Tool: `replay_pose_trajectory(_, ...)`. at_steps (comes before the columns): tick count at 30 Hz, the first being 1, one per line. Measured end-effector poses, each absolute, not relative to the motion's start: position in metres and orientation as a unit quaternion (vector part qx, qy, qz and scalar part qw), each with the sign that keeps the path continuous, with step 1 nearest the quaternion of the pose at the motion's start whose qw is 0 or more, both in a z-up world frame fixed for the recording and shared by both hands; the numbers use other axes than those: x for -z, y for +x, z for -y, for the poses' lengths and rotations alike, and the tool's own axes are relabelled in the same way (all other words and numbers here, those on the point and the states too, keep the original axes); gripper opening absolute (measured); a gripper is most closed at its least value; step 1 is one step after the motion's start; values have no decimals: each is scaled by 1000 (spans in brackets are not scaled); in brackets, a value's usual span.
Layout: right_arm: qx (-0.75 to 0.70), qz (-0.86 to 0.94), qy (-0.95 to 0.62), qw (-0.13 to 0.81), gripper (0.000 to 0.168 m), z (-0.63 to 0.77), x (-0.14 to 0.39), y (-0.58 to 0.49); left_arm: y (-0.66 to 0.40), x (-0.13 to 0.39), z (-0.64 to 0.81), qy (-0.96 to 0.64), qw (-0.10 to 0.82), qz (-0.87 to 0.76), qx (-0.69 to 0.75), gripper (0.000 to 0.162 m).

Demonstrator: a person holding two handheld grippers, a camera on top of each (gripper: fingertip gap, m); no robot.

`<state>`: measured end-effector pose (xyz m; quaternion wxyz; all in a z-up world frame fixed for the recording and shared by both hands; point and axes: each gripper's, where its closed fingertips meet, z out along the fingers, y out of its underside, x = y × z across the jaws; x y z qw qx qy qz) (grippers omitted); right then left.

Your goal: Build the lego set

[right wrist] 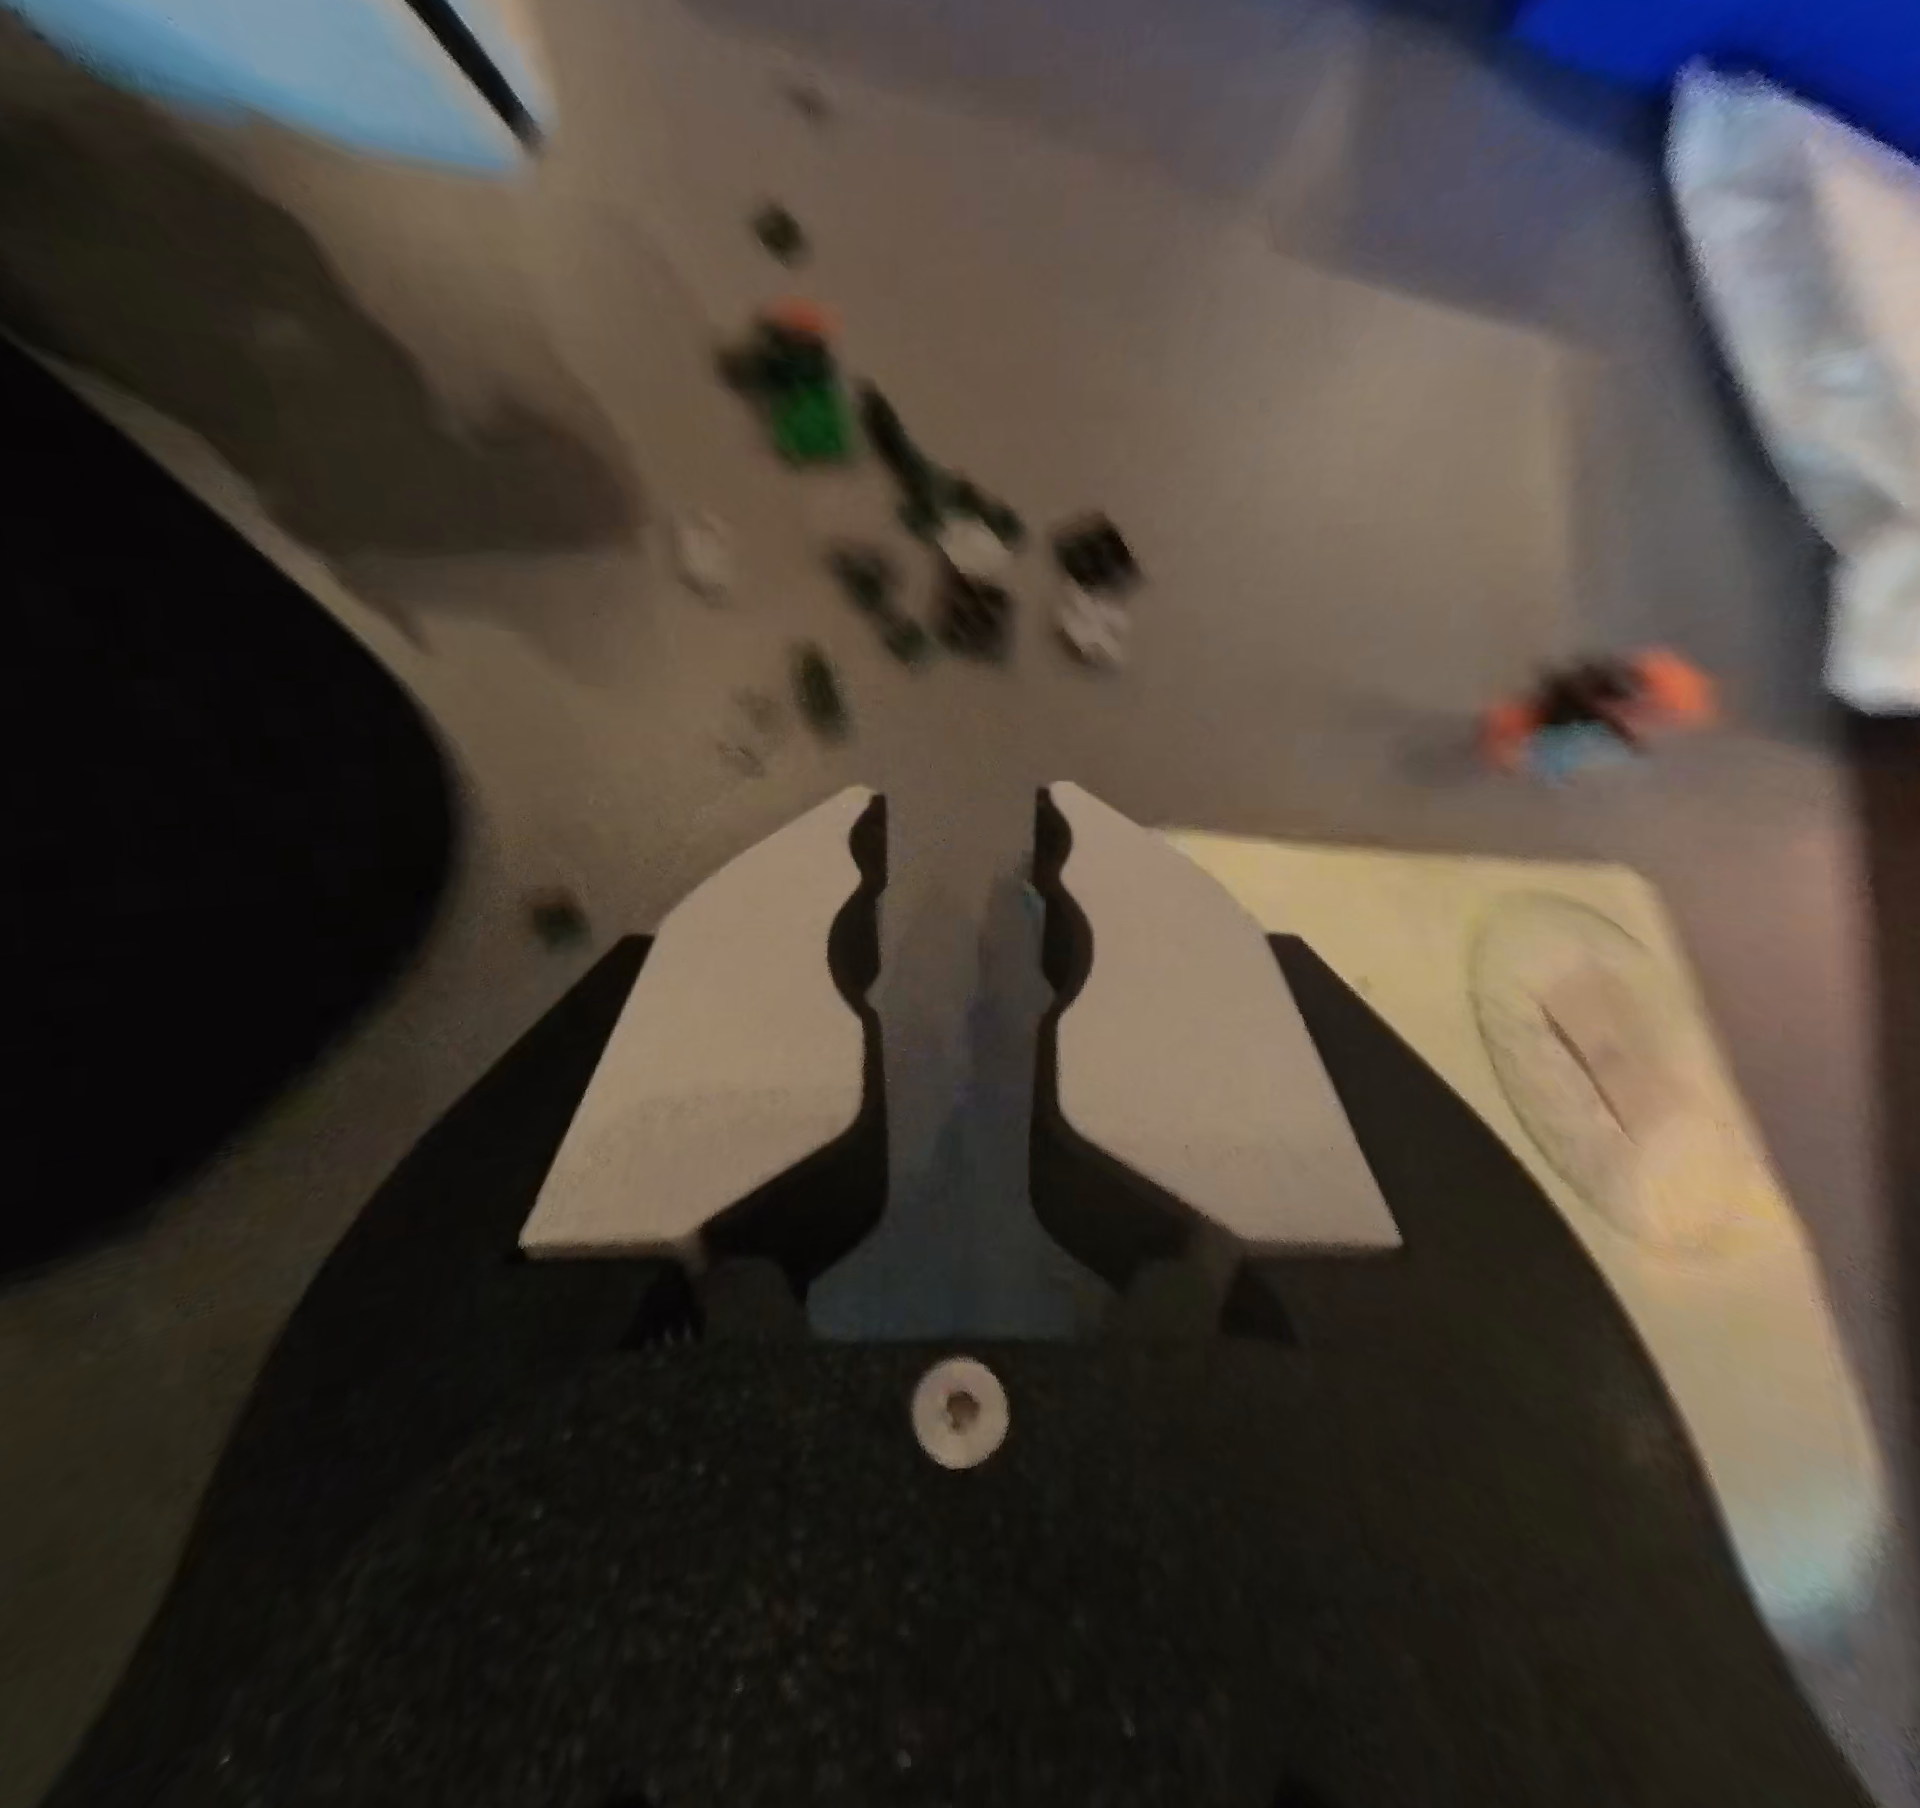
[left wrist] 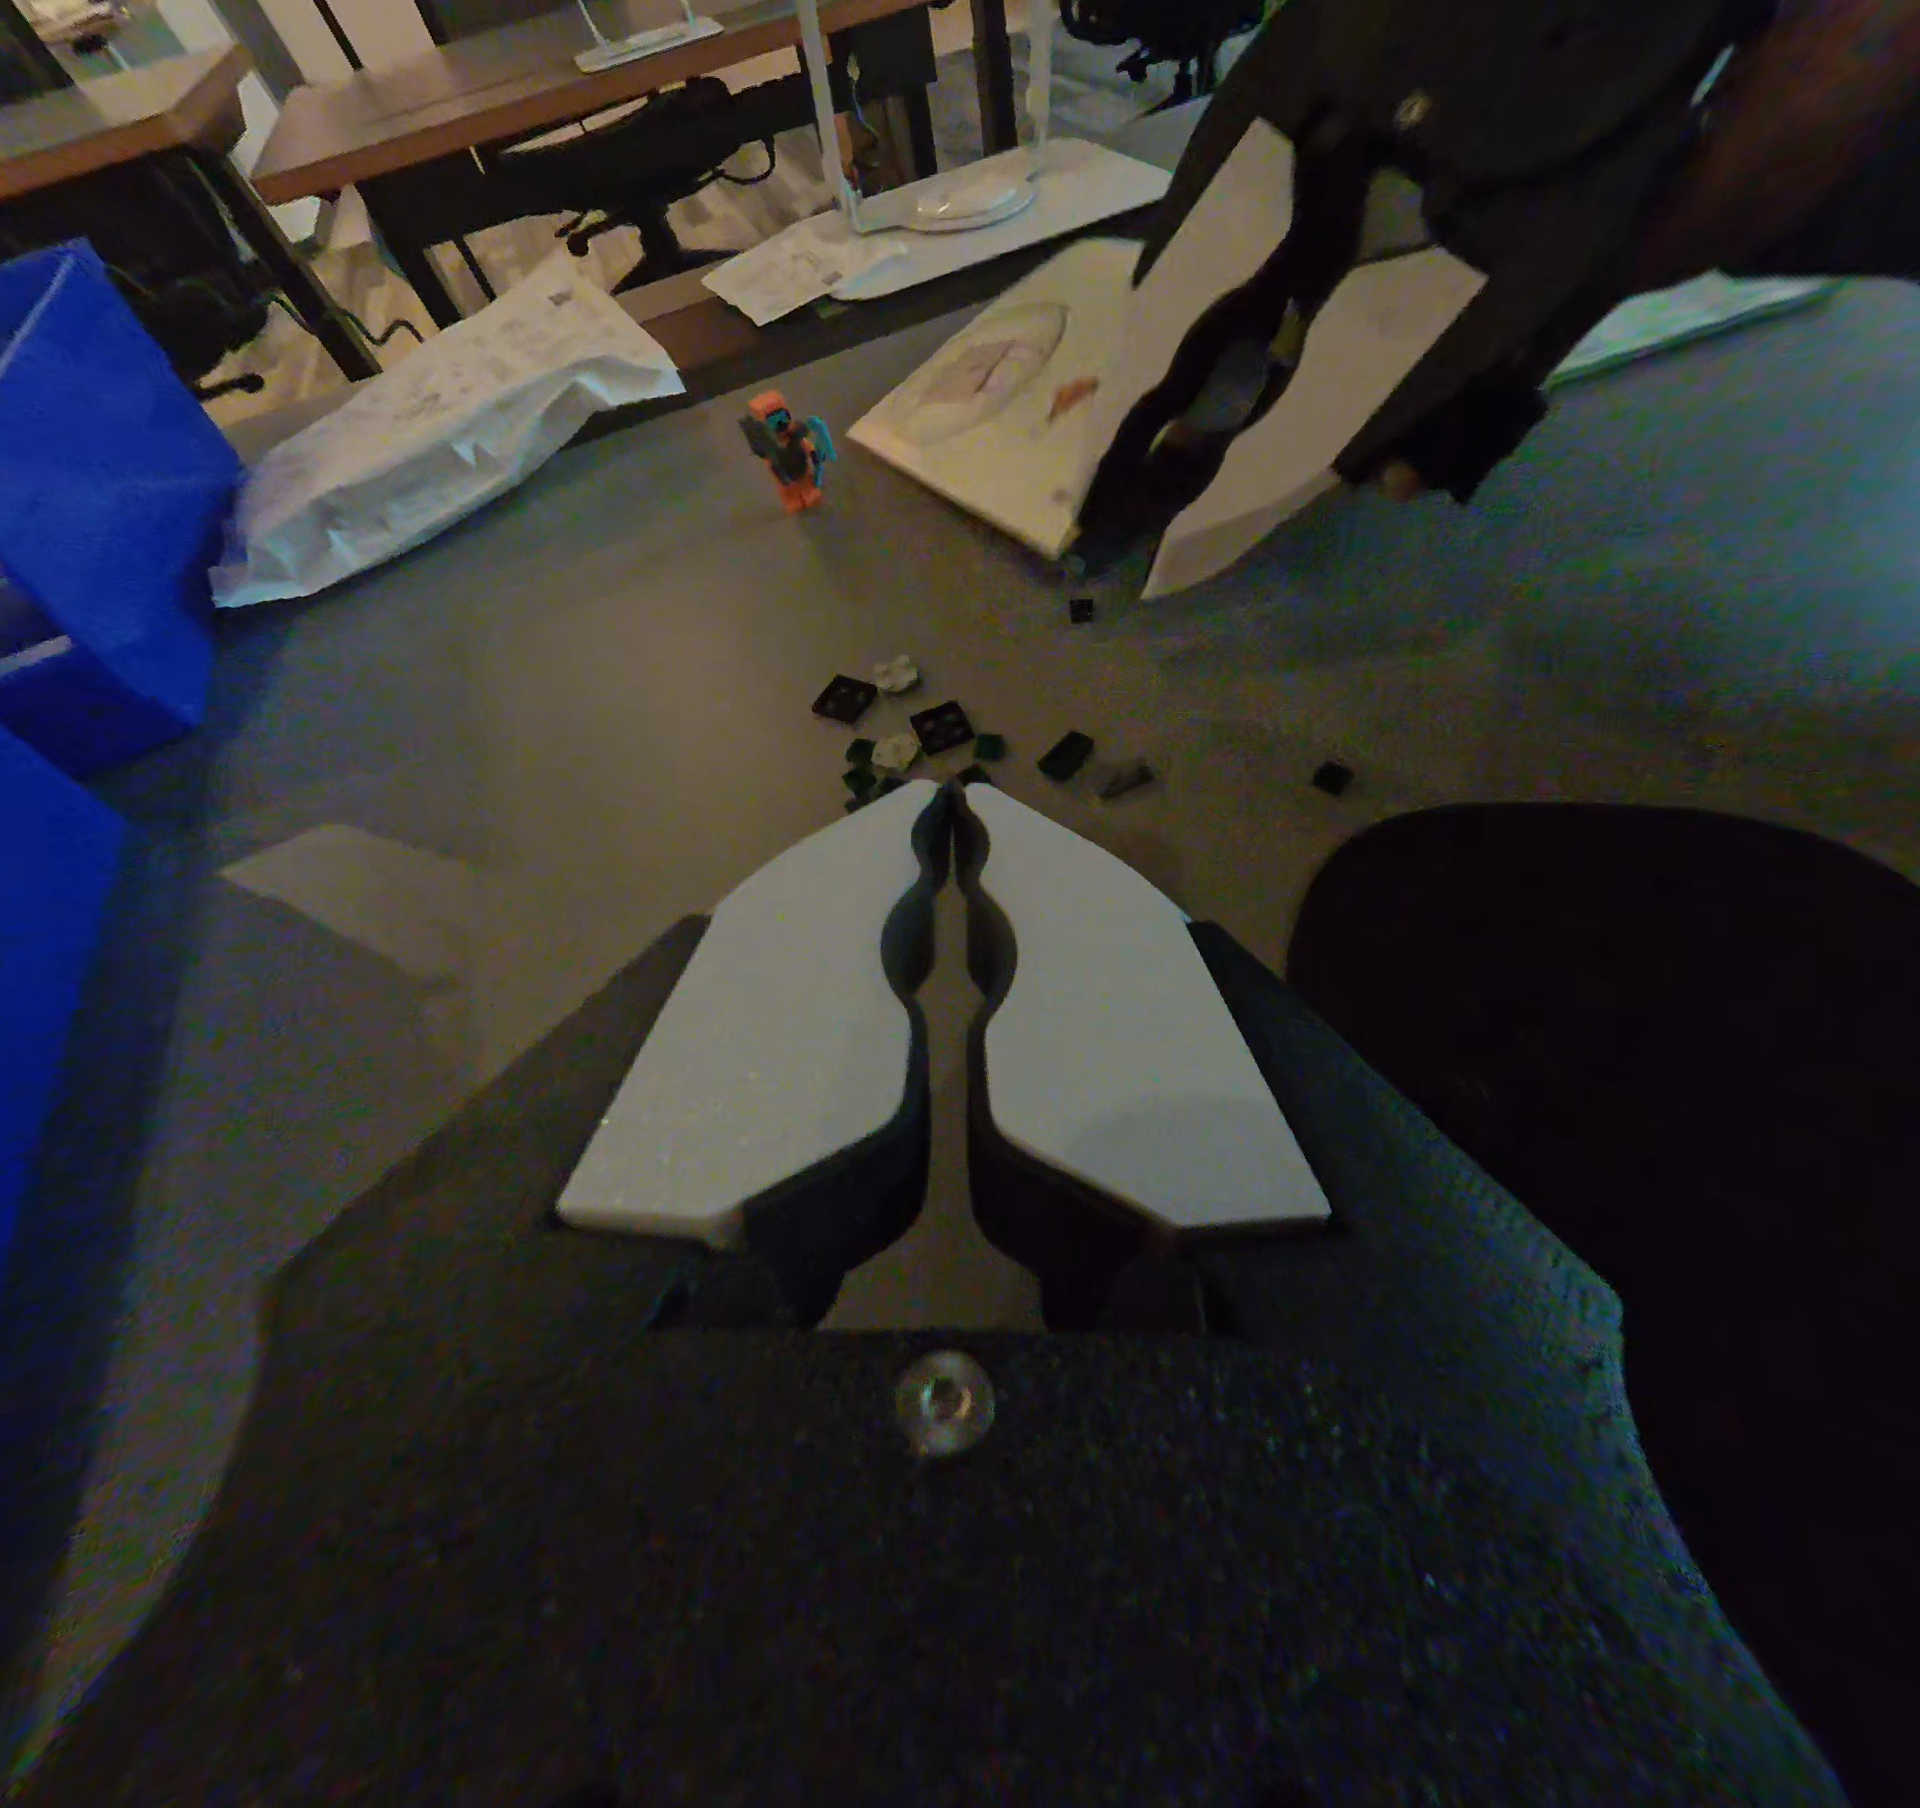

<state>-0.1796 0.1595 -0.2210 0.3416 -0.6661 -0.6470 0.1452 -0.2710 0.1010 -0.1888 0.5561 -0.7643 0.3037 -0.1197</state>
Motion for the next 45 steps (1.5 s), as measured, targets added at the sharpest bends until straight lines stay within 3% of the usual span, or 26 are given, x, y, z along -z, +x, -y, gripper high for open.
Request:
replay_pose_trajectory(5,-67,647,-686,325,30,-177,228,-146,-263,193,-101,-764,553,-306,133,0)
replay_pose_trajectory(12,-192,599,-711,315,28,-161,197,-173,-262,191,-99,-761,552,-316,125,0)
replay_pose_trajectory(17,-135,552,-791,229,28,-170,226,-160,-261,191,-99,-760,554,-313,132,0)
replay_pose_trajectory(26,-128,492,-826,244,47,-188,257,-162,-263,194,-99,-760,554,-311,140,0)
replay_pose_trajectory(40,-182,506,-804,253,9,-170,257,-196,-265,202,-100,-763,549,-308,145,0)
replay_pose_trajectory(45,-196,521,-779,288,16,-171,238,-201,-269,201,-101,-765,550,-304,141,0)
